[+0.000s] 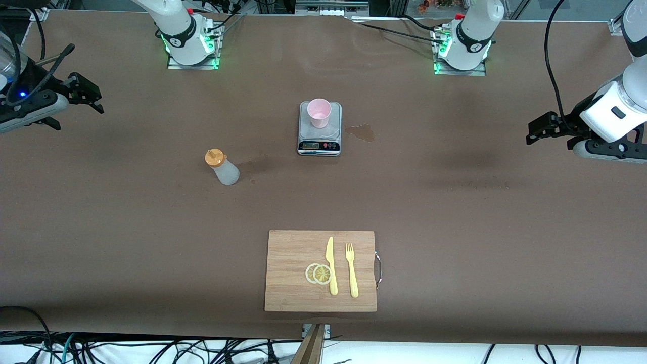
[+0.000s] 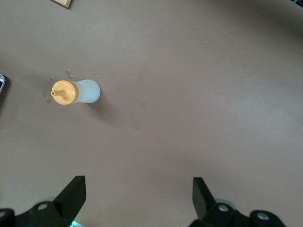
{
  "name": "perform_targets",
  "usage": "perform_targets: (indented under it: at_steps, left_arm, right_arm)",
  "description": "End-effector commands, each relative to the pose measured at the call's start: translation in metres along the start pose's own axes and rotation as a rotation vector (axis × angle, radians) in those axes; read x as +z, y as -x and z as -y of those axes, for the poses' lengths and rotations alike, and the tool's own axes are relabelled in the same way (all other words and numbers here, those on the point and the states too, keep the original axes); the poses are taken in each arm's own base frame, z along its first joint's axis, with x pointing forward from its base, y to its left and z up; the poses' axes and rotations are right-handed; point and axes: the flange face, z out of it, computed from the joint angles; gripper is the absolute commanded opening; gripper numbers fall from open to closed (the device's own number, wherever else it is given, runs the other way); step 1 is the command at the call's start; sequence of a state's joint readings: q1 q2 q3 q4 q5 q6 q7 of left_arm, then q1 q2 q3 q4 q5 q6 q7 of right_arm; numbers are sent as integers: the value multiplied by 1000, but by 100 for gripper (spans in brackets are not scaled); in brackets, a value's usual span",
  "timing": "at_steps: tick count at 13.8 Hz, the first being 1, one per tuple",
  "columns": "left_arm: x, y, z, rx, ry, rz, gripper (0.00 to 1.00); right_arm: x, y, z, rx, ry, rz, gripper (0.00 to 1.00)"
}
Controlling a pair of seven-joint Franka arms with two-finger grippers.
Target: Add sauce to pink cup with both arms
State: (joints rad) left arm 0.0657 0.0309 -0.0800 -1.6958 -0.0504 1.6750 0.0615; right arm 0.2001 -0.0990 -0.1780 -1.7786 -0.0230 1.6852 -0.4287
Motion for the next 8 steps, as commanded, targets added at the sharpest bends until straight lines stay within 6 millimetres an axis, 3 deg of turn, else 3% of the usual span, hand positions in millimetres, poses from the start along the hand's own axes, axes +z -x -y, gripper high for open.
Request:
perform_targets:
  at_steps: [1, 4, 5, 8]
  left_arm:
    - [-5, -2, 0, 6, 26, 0, 100]
    - [-5, -2, 0, 6, 26, 0, 100]
    - [-5, -2, 0, 6, 26, 0, 100]
    - [-5, -2, 0, 6, 26, 0, 100]
  right_arm:
    - [-16, 2, 7, 27, -16, -24, 100]
    - [-47, -5, 24, 214, -5, 13, 100]
    - [-52, -6, 21, 232, -6, 24, 100]
    - [-50, -5, 16, 239, 0, 36, 100]
